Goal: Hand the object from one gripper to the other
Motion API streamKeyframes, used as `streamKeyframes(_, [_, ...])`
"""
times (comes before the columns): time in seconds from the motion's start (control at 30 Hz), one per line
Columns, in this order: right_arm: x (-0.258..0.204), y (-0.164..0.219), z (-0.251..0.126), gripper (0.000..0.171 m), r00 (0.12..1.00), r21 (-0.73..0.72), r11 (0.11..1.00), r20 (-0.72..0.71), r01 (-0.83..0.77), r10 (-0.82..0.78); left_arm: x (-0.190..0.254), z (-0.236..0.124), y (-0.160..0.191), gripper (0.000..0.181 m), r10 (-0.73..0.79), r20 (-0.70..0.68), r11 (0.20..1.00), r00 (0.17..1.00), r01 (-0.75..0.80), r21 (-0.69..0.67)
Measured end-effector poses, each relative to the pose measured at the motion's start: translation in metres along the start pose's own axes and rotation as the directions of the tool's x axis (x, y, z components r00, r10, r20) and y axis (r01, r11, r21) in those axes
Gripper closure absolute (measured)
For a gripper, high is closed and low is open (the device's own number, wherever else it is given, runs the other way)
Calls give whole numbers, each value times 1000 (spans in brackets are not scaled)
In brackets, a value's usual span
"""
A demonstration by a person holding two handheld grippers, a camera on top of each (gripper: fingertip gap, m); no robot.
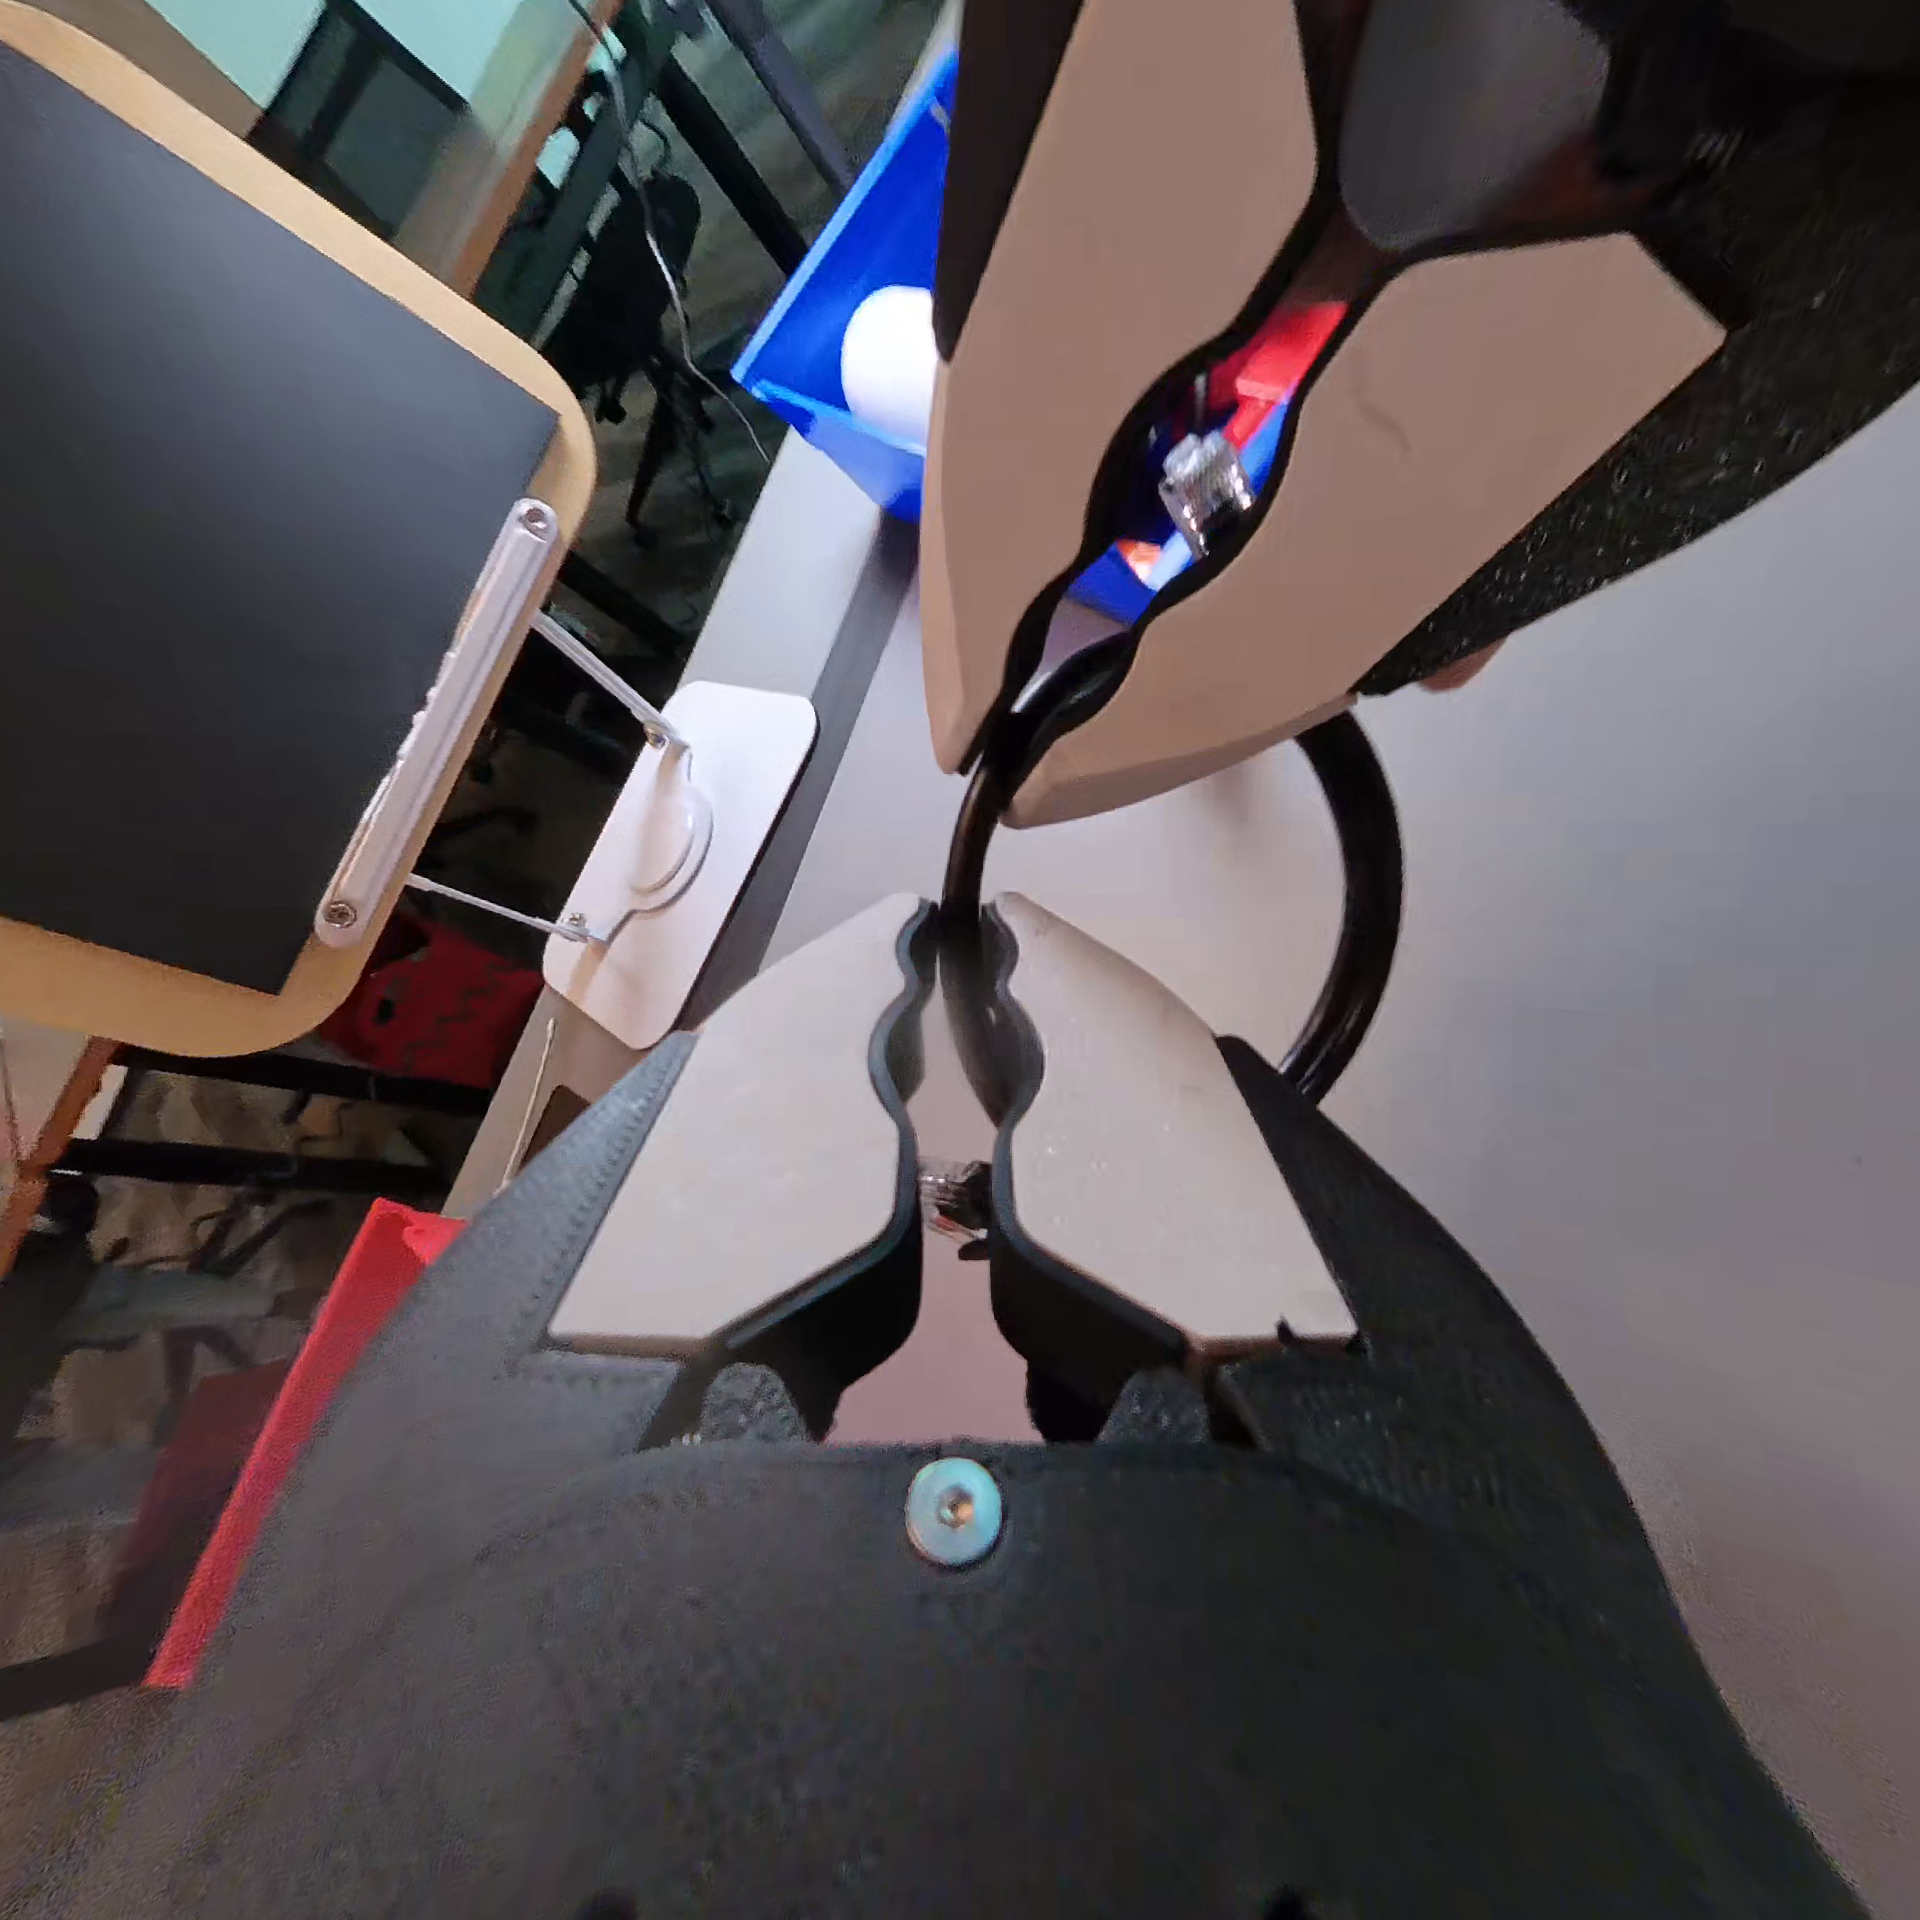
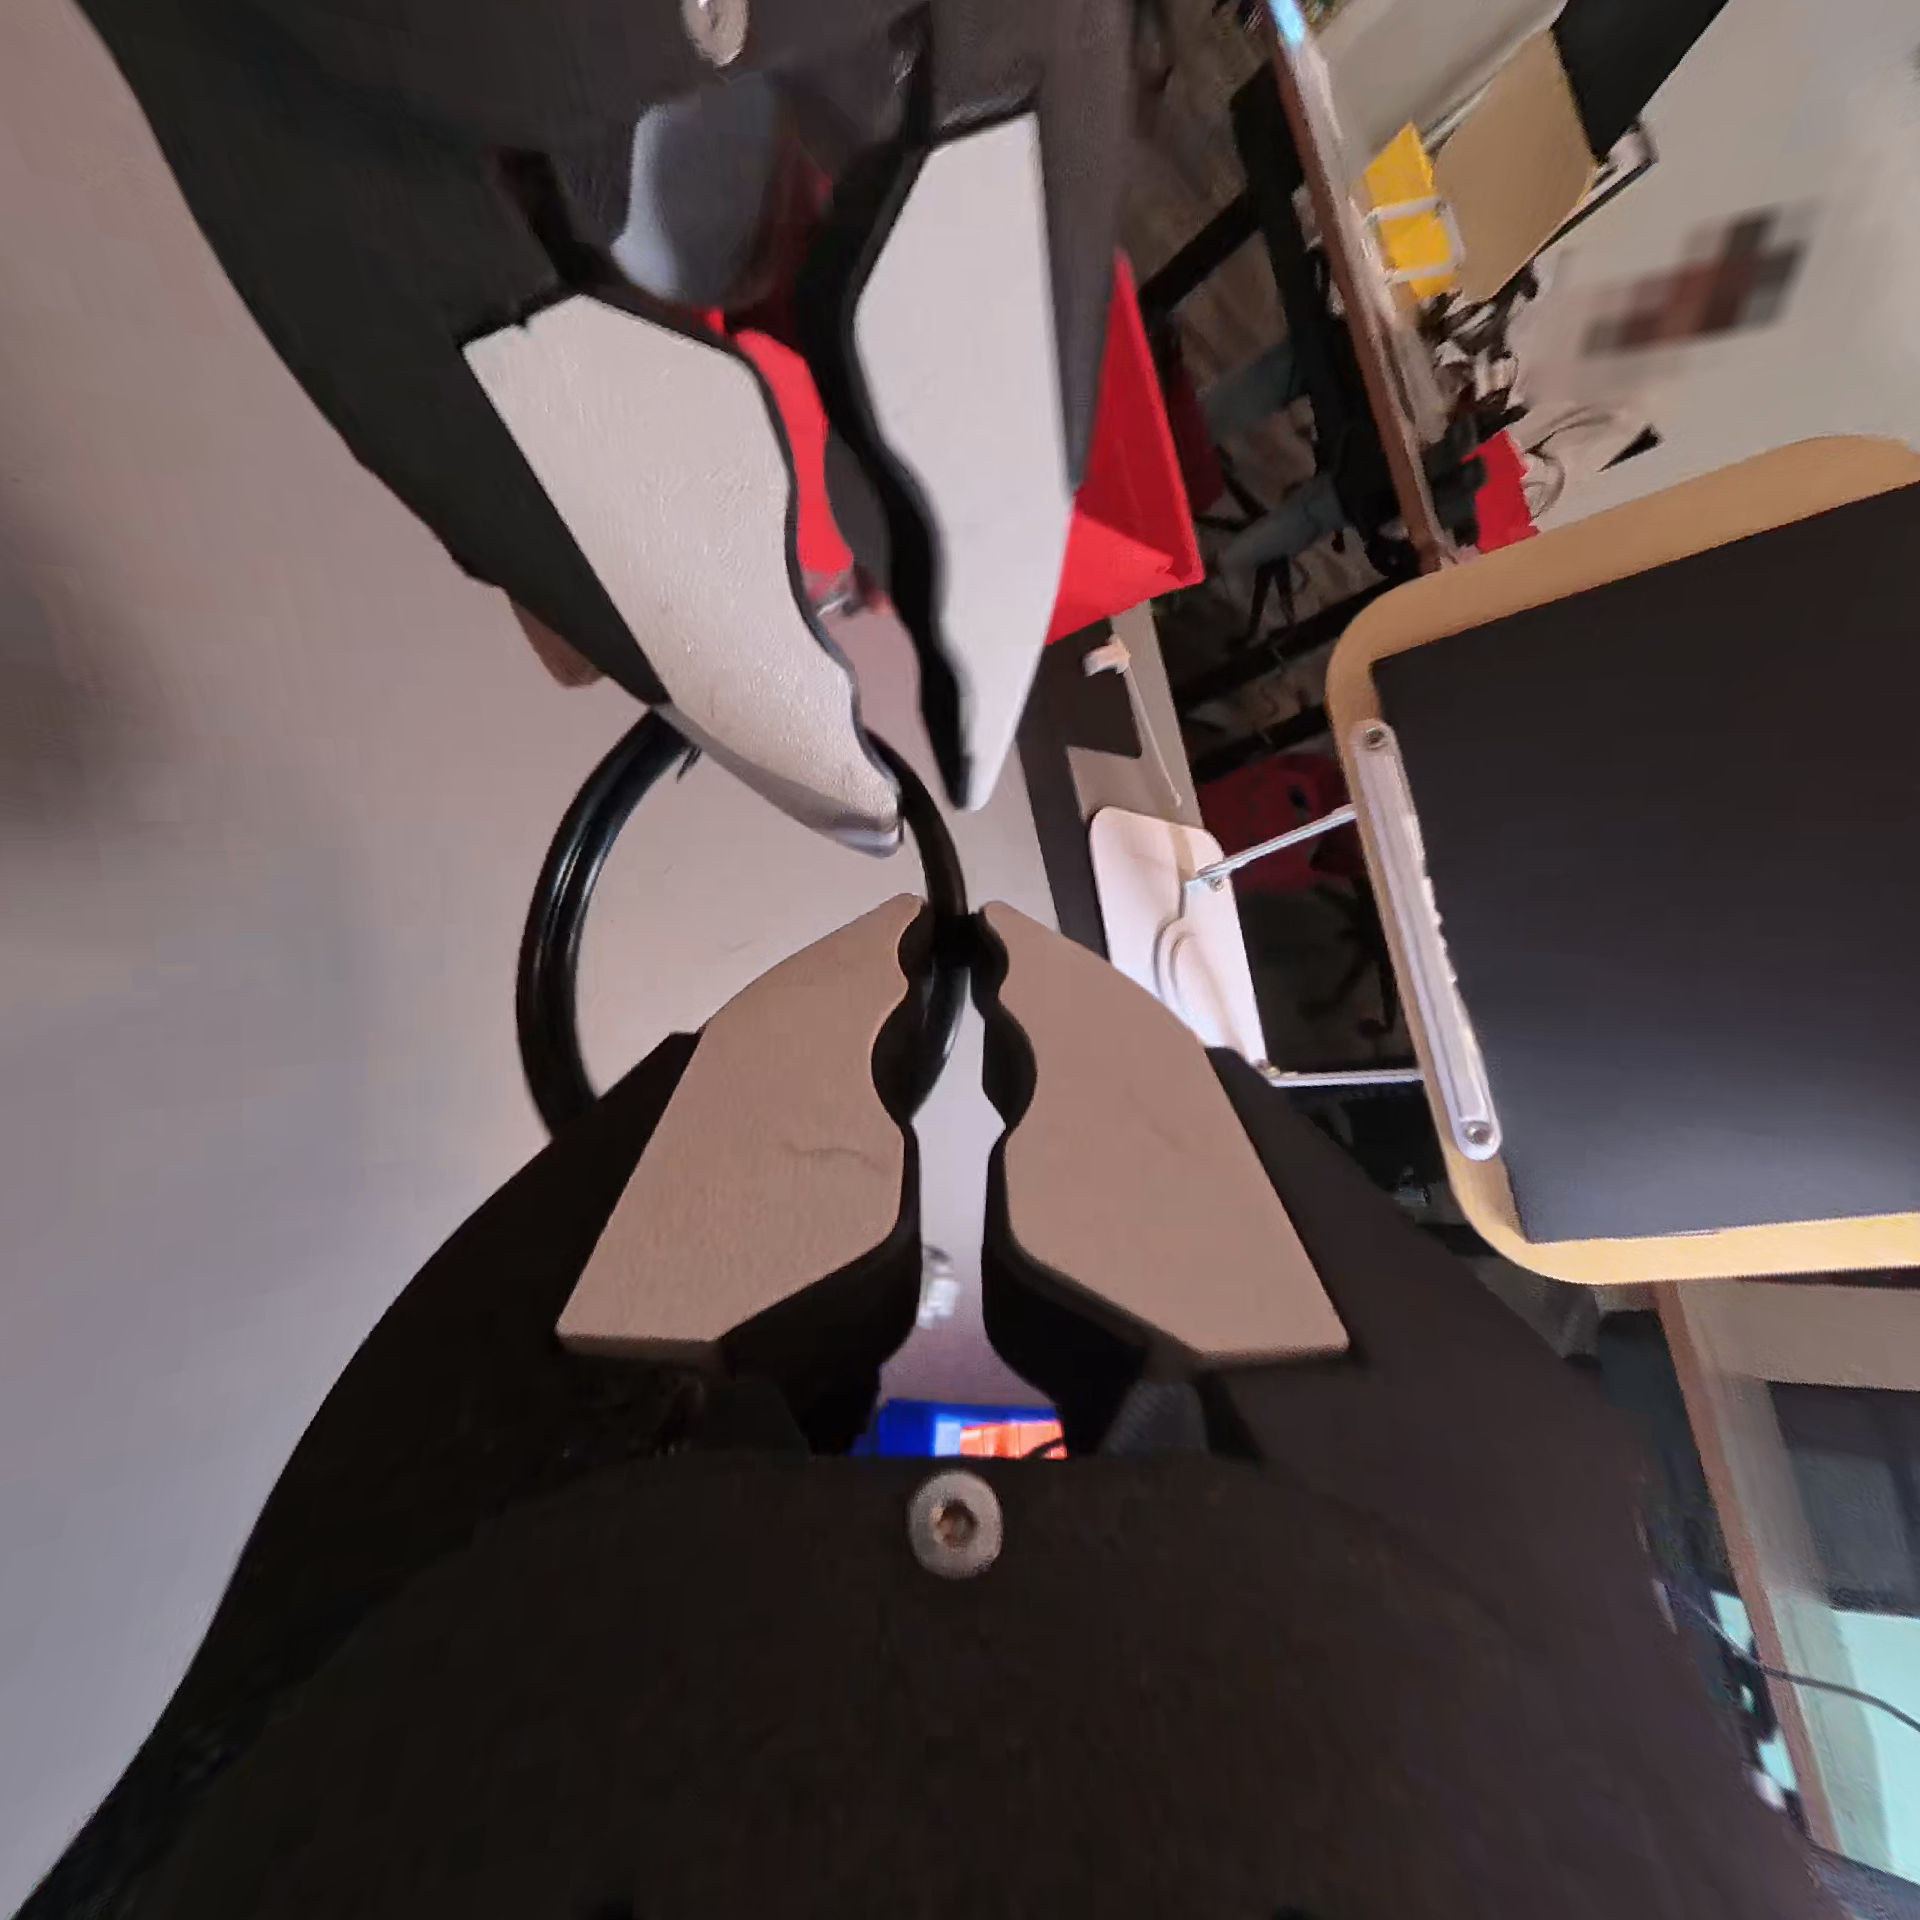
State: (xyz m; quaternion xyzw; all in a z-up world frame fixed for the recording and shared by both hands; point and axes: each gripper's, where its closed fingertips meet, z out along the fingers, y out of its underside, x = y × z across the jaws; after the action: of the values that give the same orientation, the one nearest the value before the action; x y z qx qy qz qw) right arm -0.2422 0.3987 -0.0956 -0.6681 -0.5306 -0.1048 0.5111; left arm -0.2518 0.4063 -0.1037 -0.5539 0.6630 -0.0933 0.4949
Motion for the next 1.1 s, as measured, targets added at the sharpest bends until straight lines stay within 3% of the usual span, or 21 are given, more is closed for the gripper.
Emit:
streamKeyframes(0.1, [23, -5, -7, 158, 993, 78, 995, -97, -63, 70, -12, -3, -9, 175, -62, 51, 997, 997, 59, 57])
streamKeyframes(0.2, [49, -1, -17, 130, 967, 117, 985, -204, -128, 150, -29, -6, -1, 175, -96, 124, 995, 988, 91, 48])
streamKeyframes(0.27, [62, 2, -24, 129, 942, 158, 964, -227, -214, 247, -40, -8, 9, 175, -122, 163, 993, 979, 118, 31])
streamKeyframes(0.43, [53, 23, -5, 117, 873, 129, 872, -72, -471, 482, -54, -8, 21, 175, -175, 211, 984, 962, 175, 19])
streamKeyframes(0.53, [38, 38, 24, 117, 809, 77, 808, -18, -585, 587, -52, -7, 16, 175, -202, 195, 979, 960, 197, 47])
streamKeyframes(0.57, [35, 40, 31, 127, 794, 77, 792, -9, -605, 607, -49, -7, 13, 175, -214, 180, 977, 960, 206, 62])
streamKeyframes(0.6, [32, 39, 34, 148, 790, 94, 786, 14, -611, 613, -48, -6, 11, 175, -227, 169, 973, 959, 217, 77])
streamKeyframes(0.63, [32, 37, 34, 156, 789, 111, 783, 20, -612, 614, -47, -6, 10, 173, -234, 155, 971, 960, 223, 88])
streamKeyframes(0.73, [38, 39, 21, 159, 840, 61, 840, -20, -540, 542, -41, -3, 13, 160, -244, 90, 968, 966, 237, 80])
streamKeyframes(0.83, [33, 49, 8, 159, 934, -94, 930, -76, -355, 349, -31, -1, 11, 154, -181, 53, 981, 982, 177, 75])
streamKeyframes(0.93, [14, 45, 12, 159, 972, -177, 956, -41, -233, 230, -10, 7, 7, 152, -117, -17, 991, 993, 118, 56])
streamKeyframes(0.97, [8, 39, 16, 159, 978, -173, 962, -27, -210, 208, -6, 10, 6, 164, -87, -19, 995, 996, 88, 49])
streamKeyframes(1.03, [6, 30, 19, 159, 982, -151, 971, -38, -188, 184, -10, 10, 5, 169, -45, 39, 997, 998, 43, 58])
streamKeyframes(1.1, [20, 23, 16, 157, 976, -75, 979, -116, -192, 183, -17, 6, -1, 175, -119, 51, 988, 992, 113, 109])
